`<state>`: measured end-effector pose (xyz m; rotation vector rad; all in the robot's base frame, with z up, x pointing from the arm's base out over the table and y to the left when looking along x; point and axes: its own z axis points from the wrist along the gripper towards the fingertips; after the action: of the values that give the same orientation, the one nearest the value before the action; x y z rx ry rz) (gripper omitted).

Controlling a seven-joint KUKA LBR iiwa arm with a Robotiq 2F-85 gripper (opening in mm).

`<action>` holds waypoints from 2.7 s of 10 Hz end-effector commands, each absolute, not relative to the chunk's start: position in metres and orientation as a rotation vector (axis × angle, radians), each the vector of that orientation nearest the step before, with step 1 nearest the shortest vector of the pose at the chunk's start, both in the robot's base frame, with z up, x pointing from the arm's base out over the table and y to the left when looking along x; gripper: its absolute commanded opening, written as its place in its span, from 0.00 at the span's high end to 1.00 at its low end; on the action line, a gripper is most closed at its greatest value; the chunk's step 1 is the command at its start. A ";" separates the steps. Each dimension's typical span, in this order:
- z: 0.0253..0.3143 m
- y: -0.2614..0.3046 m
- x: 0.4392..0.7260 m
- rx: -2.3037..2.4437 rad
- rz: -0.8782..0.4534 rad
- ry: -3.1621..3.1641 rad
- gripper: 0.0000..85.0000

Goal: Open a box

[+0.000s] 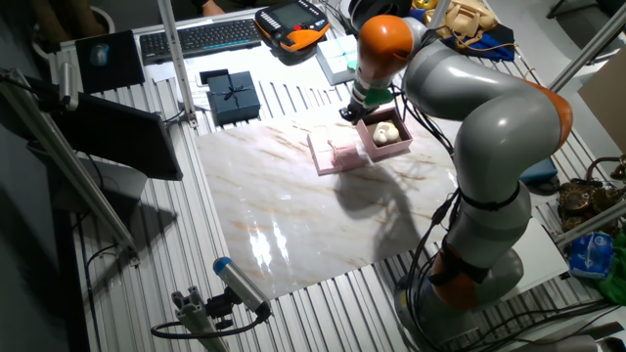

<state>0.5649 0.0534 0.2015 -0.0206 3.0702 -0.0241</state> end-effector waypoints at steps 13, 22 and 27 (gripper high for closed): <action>0.217 0.048 0.564 0.085 0.037 3.062 1.00; 0.236 0.055 0.564 0.162 -0.010 3.166 1.00; 0.226 0.069 0.559 0.188 -0.033 3.151 1.00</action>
<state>0.5592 0.0696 0.2258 0.1877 3.1509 -0.0334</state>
